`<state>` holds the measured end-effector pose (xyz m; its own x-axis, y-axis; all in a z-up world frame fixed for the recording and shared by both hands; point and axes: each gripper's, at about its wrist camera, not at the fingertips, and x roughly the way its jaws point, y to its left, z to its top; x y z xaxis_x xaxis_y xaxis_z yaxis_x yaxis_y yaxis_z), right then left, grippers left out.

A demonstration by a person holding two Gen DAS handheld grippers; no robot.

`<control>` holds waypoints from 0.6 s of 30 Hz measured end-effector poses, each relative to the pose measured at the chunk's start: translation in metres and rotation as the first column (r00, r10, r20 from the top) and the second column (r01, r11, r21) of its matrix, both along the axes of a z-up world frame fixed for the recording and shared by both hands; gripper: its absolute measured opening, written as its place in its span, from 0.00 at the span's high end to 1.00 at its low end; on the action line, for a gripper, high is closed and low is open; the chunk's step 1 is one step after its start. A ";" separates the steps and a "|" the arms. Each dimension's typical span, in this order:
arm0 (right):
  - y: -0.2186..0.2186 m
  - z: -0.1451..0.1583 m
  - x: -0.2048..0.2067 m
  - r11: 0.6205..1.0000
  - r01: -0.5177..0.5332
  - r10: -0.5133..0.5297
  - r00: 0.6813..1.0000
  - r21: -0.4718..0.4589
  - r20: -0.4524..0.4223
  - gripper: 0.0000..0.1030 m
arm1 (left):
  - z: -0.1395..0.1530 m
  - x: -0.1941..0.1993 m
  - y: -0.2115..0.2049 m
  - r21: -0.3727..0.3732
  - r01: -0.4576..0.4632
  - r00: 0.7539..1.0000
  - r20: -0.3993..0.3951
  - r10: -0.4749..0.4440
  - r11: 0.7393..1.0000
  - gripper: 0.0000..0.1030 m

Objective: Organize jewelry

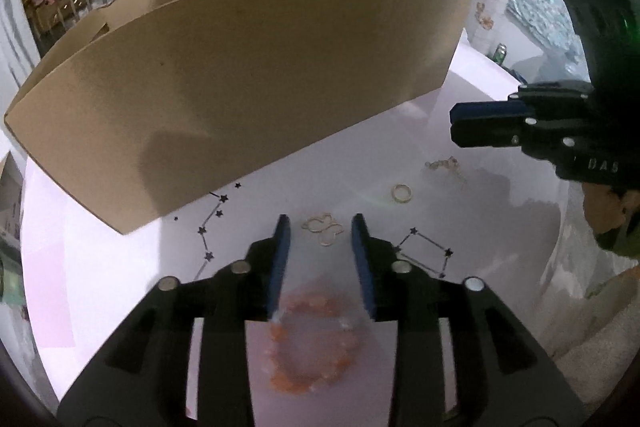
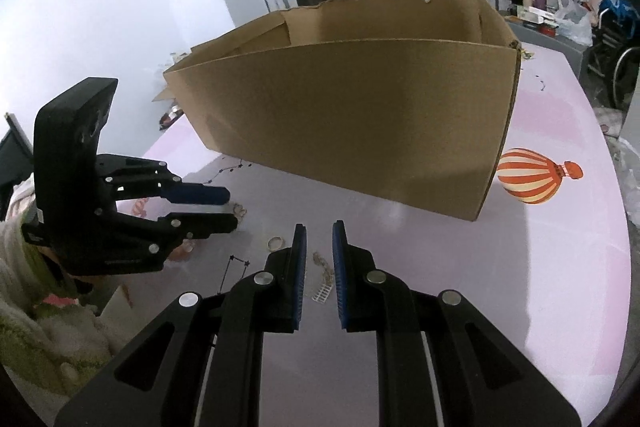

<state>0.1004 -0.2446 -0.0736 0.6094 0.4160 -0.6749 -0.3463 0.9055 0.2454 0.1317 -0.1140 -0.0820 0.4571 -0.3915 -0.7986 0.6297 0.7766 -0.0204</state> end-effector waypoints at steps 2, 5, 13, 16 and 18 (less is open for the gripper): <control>0.001 0.001 -0.001 1.000 0.011 -0.011 1.000 -0.008 -0.001 0.87 | -0.001 -0.001 0.000 0.003 0.027 1.000 0.001 -0.027 1.000 0.69; 0.003 0.001 -0.001 1.000 0.027 -0.027 1.000 -0.016 -0.004 0.87 | -0.001 -0.003 0.000 0.006 0.046 0.999 0.012 -0.046 0.999 0.69; 0.009 -0.003 0.003 0.999 0.030 -0.031 0.999 -0.031 -0.023 0.87 | 0.001 0.000 -0.002 0.006 0.065 0.997 0.039 -0.065 0.998 0.69; 0.010 -0.003 0.005 0.999 0.027 -0.028 0.999 -0.038 -0.025 0.87 | 0.000 0.000 -0.005 0.000 0.077 0.996 0.043 -0.077 0.997 0.72; 0.011 -0.003 0.006 0.999 0.026 -0.027 0.999 -0.045 -0.023 0.87 | 0.000 0.001 -0.007 0.000 0.083 0.996 0.043 -0.083 0.997 0.74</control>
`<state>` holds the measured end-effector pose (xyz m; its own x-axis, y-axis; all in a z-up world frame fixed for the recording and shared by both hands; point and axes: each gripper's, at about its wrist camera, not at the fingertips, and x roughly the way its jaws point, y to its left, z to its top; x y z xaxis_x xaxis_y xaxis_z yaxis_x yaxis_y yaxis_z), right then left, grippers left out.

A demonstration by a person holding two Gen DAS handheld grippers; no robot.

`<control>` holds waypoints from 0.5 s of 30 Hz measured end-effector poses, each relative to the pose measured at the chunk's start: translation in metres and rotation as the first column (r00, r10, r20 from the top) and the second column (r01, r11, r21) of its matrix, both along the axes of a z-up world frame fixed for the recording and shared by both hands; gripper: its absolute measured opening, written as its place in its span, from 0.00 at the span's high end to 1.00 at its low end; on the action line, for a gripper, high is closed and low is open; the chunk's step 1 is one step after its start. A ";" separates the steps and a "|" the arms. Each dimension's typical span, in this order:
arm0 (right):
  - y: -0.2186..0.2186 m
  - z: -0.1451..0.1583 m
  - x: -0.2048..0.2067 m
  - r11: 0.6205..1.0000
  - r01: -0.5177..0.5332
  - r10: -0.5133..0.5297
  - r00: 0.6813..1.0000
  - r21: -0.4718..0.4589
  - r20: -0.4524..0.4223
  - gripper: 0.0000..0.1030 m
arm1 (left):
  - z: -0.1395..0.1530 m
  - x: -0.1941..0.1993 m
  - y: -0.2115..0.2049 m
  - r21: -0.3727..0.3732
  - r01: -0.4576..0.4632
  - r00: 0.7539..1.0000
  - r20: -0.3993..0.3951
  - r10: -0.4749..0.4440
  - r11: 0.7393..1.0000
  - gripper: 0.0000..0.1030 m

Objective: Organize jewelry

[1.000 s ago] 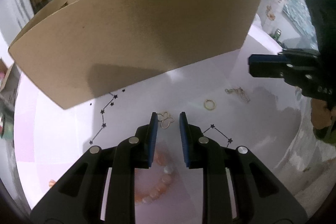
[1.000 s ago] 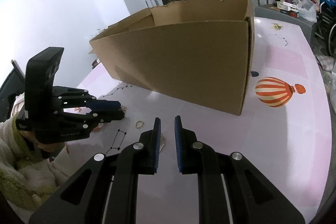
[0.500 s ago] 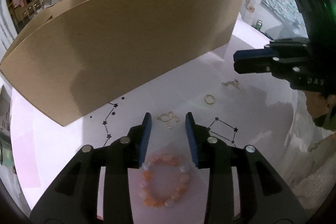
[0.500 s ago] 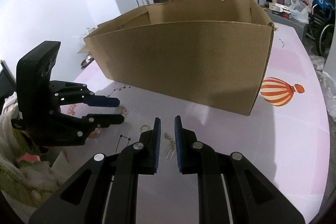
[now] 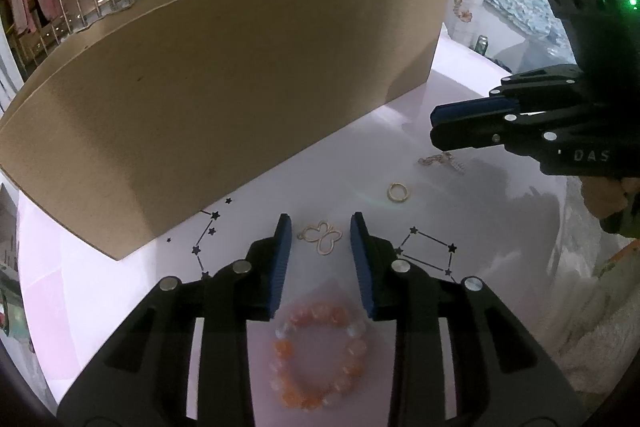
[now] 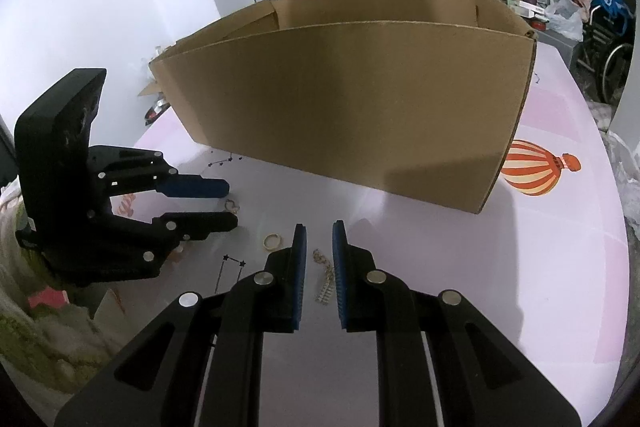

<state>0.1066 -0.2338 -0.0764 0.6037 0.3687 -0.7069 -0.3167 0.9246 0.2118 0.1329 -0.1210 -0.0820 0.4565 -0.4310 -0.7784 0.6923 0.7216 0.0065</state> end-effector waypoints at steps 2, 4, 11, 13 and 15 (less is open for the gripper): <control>0.001 0.000 0.001 1.000 0.000 0.000 1.000 -0.001 0.001 0.87 | 0.000 0.000 -0.001 0.001 0.006 1.000 0.000 -0.006 1.000 0.77; 0.001 0.000 0.001 1.000 0.001 -0.001 1.000 -0.003 0.001 0.87 | 0.000 0.000 -0.002 0.006 0.010 1.000 0.000 -0.010 1.000 0.80; 0.002 0.001 0.000 1.000 0.003 -0.003 1.000 -0.010 0.007 0.87 | 0.001 0.000 -0.004 0.017 0.005 1.000 0.007 -0.005 1.000 0.82; 0.002 0.001 -0.001 1.000 0.003 -0.003 1.000 -0.011 0.010 0.87 | 0.002 -0.001 -0.005 0.016 0.001 1.000 0.011 -0.001 1.000 0.82; 0.001 0.002 -0.001 1.000 0.004 -0.004 1.000 -0.012 0.011 0.87 | 0.002 -0.001 -0.004 0.010 -0.002 1.000 0.008 0.002 1.000 0.82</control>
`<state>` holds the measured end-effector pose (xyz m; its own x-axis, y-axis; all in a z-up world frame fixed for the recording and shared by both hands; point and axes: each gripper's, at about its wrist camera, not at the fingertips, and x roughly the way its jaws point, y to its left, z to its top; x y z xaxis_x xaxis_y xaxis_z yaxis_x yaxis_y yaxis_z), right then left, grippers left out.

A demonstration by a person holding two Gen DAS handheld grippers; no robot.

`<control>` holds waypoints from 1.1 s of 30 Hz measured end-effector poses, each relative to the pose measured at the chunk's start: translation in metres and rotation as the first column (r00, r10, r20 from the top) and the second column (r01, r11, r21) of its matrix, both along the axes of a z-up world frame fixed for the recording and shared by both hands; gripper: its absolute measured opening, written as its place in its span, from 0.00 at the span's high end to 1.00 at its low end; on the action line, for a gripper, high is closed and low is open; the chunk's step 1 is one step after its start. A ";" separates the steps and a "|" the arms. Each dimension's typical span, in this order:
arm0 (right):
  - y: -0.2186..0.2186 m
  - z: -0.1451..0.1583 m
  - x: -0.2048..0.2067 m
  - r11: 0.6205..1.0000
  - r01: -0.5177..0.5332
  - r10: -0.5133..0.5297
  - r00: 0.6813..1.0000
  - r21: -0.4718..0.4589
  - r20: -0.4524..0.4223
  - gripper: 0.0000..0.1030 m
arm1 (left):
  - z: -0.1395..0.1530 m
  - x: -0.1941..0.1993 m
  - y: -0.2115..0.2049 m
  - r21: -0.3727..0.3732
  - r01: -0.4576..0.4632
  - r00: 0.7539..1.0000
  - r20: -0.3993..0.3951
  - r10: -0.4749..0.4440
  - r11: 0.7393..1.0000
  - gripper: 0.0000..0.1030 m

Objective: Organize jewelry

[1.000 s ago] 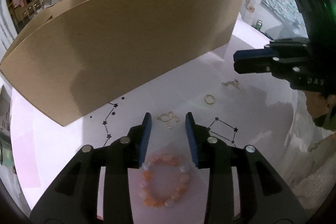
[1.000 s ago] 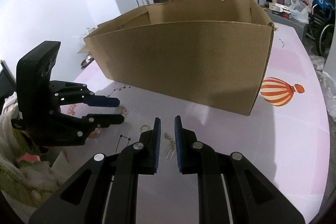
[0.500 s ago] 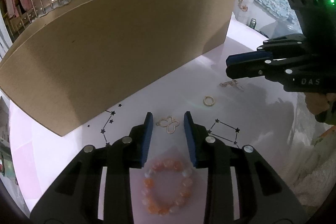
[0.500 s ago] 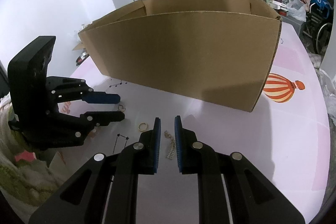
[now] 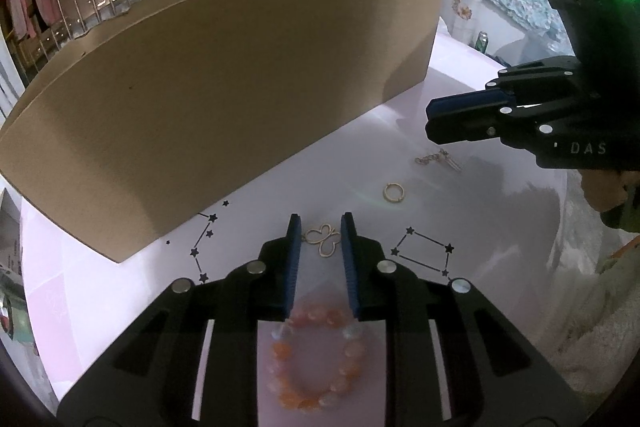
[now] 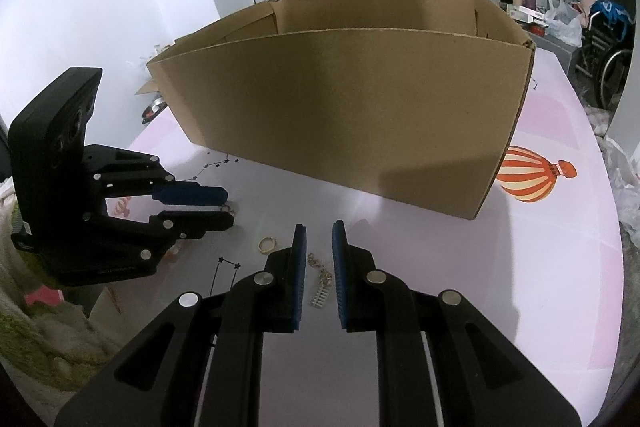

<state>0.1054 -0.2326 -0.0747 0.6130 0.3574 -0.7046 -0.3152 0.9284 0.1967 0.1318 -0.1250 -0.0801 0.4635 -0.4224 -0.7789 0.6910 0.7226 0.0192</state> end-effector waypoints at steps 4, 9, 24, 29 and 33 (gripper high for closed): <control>0.000 0.001 0.000 1.000 0.000 0.000 1.000 -0.002 0.002 0.87 | 0.000 0.000 0.002 -0.007 -0.003 1.000 -0.004 0.003 1.000 0.82; -0.001 0.001 0.000 1.000 -0.010 0.010 1.000 -0.011 -0.002 0.87 | 0.001 0.004 0.008 -0.025 -0.014 1.000 -0.024 0.013 1.000 0.96; -0.001 -0.003 0.000 1.000 -0.019 0.019 1.000 -0.005 -0.012 0.87 | 0.001 0.002 0.010 -0.007 -0.041 0.999 -0.035 0.041 0.999 0.67; -0.005 -0.003 0.000 1.000 -0.013 0.013 1.000 0.003 -0.008 0.87 | 0.001 0.003 0.004 0.008 -0.036 0.999 -0.030 0.036 0.999 0.71; -0.008 -0.004 -0.001 1.000 -0.012 0.012 1.000 0.007 -0.006 0.87 | 0.002 0.004 0.000 0.024 -0.022 0.999 -0.037 0.023 0.999 0.82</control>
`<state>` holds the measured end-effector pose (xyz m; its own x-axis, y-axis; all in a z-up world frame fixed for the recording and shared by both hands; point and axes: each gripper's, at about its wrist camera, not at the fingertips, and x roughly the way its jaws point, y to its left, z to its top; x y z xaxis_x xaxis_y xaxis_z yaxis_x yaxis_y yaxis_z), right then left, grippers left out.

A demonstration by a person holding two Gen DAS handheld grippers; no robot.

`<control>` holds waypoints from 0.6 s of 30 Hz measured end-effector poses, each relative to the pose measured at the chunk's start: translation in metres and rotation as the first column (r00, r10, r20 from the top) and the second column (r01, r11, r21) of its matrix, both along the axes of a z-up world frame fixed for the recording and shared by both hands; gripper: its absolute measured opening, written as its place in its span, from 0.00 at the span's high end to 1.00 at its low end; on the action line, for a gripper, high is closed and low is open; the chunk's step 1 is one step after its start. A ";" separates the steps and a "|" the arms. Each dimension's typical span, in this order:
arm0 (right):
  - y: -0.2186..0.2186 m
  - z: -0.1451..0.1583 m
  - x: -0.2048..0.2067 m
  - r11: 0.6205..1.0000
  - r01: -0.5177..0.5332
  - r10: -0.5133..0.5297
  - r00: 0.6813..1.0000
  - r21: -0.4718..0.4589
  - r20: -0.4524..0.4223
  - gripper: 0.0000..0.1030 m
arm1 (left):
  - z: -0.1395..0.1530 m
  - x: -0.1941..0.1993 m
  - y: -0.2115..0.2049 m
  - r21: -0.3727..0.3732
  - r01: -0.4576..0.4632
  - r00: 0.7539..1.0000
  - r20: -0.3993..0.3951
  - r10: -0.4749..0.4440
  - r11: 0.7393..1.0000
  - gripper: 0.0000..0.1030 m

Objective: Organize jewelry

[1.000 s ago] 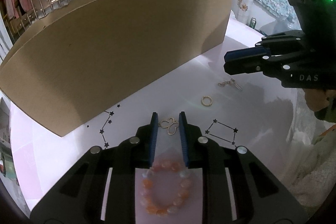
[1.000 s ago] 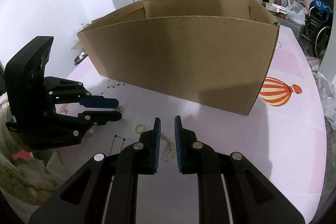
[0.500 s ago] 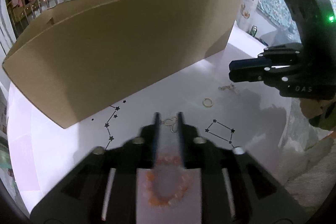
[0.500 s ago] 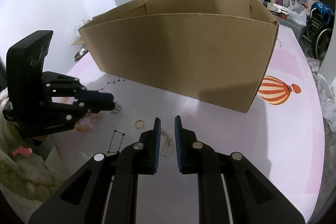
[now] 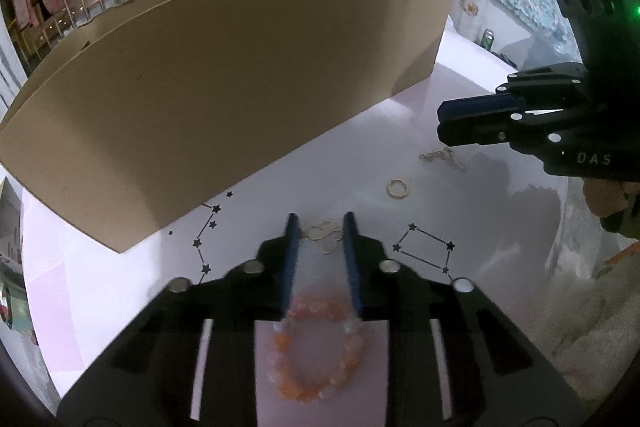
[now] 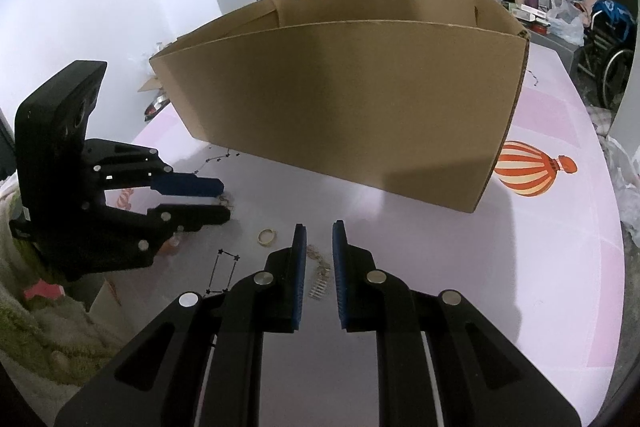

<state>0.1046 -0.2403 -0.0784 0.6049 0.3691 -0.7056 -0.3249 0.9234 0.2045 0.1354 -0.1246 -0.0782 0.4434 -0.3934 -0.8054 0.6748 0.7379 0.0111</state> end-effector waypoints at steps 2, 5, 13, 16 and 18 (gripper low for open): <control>-0.001 0.000 0.000 1.000 0.003 -0.003 1.000 0.005 0.003 0.87 | 0.000 0.000 0.002 0.005 -0.001 1.000 -0.002 0.001 1.000 0.82; -0.003 -0.001 -0.001 1.000 0.005 -0.005 1.000 0.011 0.004 0.87 | 0.001 0.000 0.003 0.002 -0.002 1.000 -0.009 0.002 1.000 0.82; -0.004 0.001 -0.001 1.000 -0.003 0.003 1.000 0.006 0.007 0.87 | 0.002 0.003 0.008 -0.020 -0.021 0.999 -0.024 0.021 1.000 1.00; -0.005 0.003 -0.001 1.000 0.000 0.000 1.000 0.007 0.009 0.87 | 0.007 0.002 0.014 -0.048 -0.031 0.999 -0.036 0.029 0.998 0.96; -0.005 0.003 0.000 1.000 0.002 -0.002 1.000 0.008 0.007 0.87 | 0.009 0.000 0.016 -0.057 -0.033 0.999 -0.034 0.031 0.998 0.73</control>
